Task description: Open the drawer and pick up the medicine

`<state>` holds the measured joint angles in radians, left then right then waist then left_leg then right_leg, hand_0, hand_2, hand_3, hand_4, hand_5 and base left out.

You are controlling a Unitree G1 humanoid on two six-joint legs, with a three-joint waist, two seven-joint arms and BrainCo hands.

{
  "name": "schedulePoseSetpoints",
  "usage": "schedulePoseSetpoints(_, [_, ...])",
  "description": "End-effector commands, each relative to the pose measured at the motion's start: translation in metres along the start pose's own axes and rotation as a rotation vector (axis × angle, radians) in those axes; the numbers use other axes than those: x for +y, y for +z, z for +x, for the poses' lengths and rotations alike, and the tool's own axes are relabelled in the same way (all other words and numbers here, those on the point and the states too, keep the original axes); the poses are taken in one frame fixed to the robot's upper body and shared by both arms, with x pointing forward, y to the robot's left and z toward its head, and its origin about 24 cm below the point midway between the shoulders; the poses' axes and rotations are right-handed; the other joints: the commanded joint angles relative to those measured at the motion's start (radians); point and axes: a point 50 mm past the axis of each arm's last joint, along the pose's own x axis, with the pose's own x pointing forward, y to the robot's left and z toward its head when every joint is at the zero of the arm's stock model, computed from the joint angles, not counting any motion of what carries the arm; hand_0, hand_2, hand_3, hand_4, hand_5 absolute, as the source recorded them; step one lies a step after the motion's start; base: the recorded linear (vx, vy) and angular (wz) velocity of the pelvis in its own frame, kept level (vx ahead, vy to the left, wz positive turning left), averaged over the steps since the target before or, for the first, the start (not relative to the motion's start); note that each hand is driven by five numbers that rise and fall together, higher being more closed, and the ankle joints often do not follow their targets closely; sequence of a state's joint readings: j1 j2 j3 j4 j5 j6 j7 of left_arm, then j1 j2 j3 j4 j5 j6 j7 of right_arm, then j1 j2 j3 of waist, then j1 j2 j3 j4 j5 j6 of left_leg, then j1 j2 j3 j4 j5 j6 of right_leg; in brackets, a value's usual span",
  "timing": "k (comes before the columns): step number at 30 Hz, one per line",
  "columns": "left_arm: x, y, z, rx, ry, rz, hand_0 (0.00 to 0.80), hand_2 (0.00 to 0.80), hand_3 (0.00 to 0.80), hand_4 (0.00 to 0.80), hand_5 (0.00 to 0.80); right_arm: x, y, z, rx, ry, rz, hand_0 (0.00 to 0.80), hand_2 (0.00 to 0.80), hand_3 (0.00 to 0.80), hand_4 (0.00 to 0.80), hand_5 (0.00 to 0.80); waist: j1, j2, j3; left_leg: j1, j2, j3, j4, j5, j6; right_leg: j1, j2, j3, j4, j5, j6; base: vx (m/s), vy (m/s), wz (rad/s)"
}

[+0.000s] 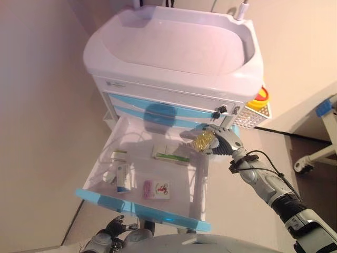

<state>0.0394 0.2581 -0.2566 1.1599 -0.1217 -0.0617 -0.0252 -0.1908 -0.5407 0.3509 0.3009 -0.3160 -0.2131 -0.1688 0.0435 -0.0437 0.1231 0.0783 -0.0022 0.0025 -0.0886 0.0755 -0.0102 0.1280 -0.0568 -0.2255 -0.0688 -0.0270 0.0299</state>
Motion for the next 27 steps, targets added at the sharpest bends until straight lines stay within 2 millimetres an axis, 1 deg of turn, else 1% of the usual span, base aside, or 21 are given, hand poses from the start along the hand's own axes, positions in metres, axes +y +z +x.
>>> schedulePoseSetpoints(1, [-0.013,0.003,0.003,0.007,-0.014,-0.059,0.000,0.000,0.000,0.000,0.000,-0.005,0.028,0.009,-0.079,-0.030,0.527,0.800,0.800,0.800,0.800,0.800,-0.010,0.009,-0.022,0.003,-0.037,0.023,0.001,-0.068,0.040,-0.058,-0.009,0.048,0.061,0.044,0.029,0.012,0.063,-0.08])
schedulePoseSetpoints(2, [-0.014,0.003,0.003,0.011,-0.018,-0.066,0.000,0.000,0.000,0.000,0.000,0.001,0.031,0.010,-0.082,-0.022,0.670,0.800,0.800,0.800,0.800,0.800,-0.015,0.014,-0.024,0.006,-0.036,0.029,0.001,-0.068,0.039,-0.056,-0.010,0.051,0.059,0.043,0.028,0.012,0.053,-0.07])
schedulePoseSetpoints(4, [-0.016,0.003,0.003,0.015,-0.022,-0.070,0.000,0.000,0.000,0.000,0.000,0.005,0.035,0.011,-0.094,-0.014,0.798,0.800,0.800,0.800,0.800,0.800,-0.019,0.019,-0.025,0.009,-0.035,0.034,0.001,-0.067,0.039,-0.053,-0.010,0.053,0.057,0.043,0.027,0.009,0.050,-0.14])
schedulePoseSetpoints(10, [-0.015,0.009,0.004,0.027,-0.035,-0.086,0.000,0.000,0.000,0.000,0.000,0.012,0.064,0.018,-0.190,0.062,1.241,0.800,0.800,0.800,0.800,0.800,-0.030,0.035,-0.029,0.013,-0.034,0.054,0.001,-0.065,0.036,-0.050,-0.011,0.060,0.053,0.043,0.023,-0.003,0.051,-0.04])
schedulePoseSetpoints(11, [-0.015,0.009,0.004,0.027,-0.038,-0.086,0.000,0.000,0.000,0.000,0.000,0.012,0.069,0.019,-0.206,0.078,1.285,0.800,0.800,0.800,0.800,0.800,-0.031,0.036,-0.031,0.014,-0.035,0.056,0.001,-0.066,0.036,-0.050,-0.010,0.060,0.051,0.042,0.022,-0.002,0.032,-0.02])
schedulePoseSetpoints(13, [-0.015,0.010,0.004,0.028,-0.039,-0.088,0.000,0.000,0.000,0.000,0.000,0.011,0.075,0.020,-0.229,0.094,1.334,0.800,0.800,0.800,0.800,0.800,-0.031,0.038,-0.033,0.013,-0.035,0.058,0.001,-0.066,0.036,-0.049,-0.010,0.061,0.048,0.044,0.022,0.000,0.000,0.00])
schedulePoseSetpoints(14, [-0.015,0.011,0.004,0.030,-0.041,-0.090,0.000,0.000,0.000,0.000,0.000,0.010,0.083,0.022,-0.259,0.120,1.391,0.800,0.800,0.800,0.800,0.800,-0.031,0.039,-0.035,0.013,-0.035,0.061,0.001,-0.065,0.036,-0.047,-0.011,0.061,0.044,0.045,0.022,0.004,0.033,-0.01])
schedulePoseSetpoints(16, [-0.014,0.013,0.005,0.032,-0.045,-0.090,0.000,0.000,0.000,0.000,0.000,0.008,0.092,0.024,-0.306,0.165,1.484,0.800,0.800,0.800,0.800,0.800,-0.029,0.040,-0.038,0.012,-0.035,0.062,0.001,-0.063,0.035,-0.046,-0.011,0.060,0.040,0.047,0.022,0.003,0.016,0.00])
schedulePoseSetpoints(18, [-0.013,0.015,0.005,0.032,-0.045,-0.092,0.000,0.000,0.000,0.000,0.000,0.006,0.103,0.024,-0.340,0.233,1.625,0.800,0.800,0.800,0.800,0.800,-0.028,0.040,-0.040,0.011,-0.034,0.065,0.001,-0.061,0.035,-0.046,-0.011,0.058,0.039,0.047,0.022,0.000,0.000,0.00])
schedulePoseSetpoints(20, [-0.012,0.015,0.005,0.032,-0.043,-0.096,0.000,0.000,0.000,0.000,0.000,0.009,0.116,0.023,-0.350,0.313,1.856,0.800,0.800,0.800,0.800,0.800,-0.027,0.039,-0.043,0.010,-0.035,0.068,0.001,-0.060,0.034,-0.047,-0.010,0.058,0.040,0.046,0.021,0.000,0.000,0.00])
schedulePoseSetpoints(21, [-0.011,0.016,0.005,0.032,-0.043,-0.095,0.000,0.000,0.000,0.000,0.000,0.007,0.121,0.024,-0.378,0.323,1.919,0.800,0.800,0.800,0.800,0.800,-0.026,0.038,-0.045,0.009,-0.035,0.066,0.001,-0.060,0.035,-0.048,-0.010,0.058,0.041,0.044,0.021,0.000,0.000,0.00])
schedulePoseSetpoints(23, [-0.010,0.018,0.005,0.031,-0.044,-0.094,0.000,0.000,0.000,0.000,0.000,0.003,0.129,0.025,-0.414,0.327,1.962,0.800,0.800,0.800,0.800,0.800,-0.023,0.037,-0.047,0.008,-0.036,0.065,0.001,-0.059,0.035,-0.047,-0.011,0.055,0.039,0.045,0.022,0.000,0.000,0.00])
schedulePoseSetpoints(24, [-0.010,0.019,0.005,0.030,-0.044,-0.094,0.000,0.000,0.000,0.000,0.000,-0.001,0.134,0.026,-0.446,0.320,1.961,0.800,0.800,0.800,0.800,0.800,-0.019,0.036,-0.049,0.005,-0.037,0.064,0.001,-0.058,0.036,-0.049,-0.011,0.053,0.038,0.045,0.022,0.000,0.000,0.00])
schedulePoseSetpoints(27, [-0.009,0.019,0.005,0.031,-0.041,-0.099,0.000,0.000,0.000,0.000,0.000,-0.009,0.141,0.026,-0.494,0.313,1.946,0.800,0.800,0.800,0.800,0.800,-0.014,0.033,-0.053,0.002,-0.037,0.064,0.001,-0.056,0.036,-0.049,-0.011,0.048,0.037,0.045,0.021,0.000,0.000,0.00])
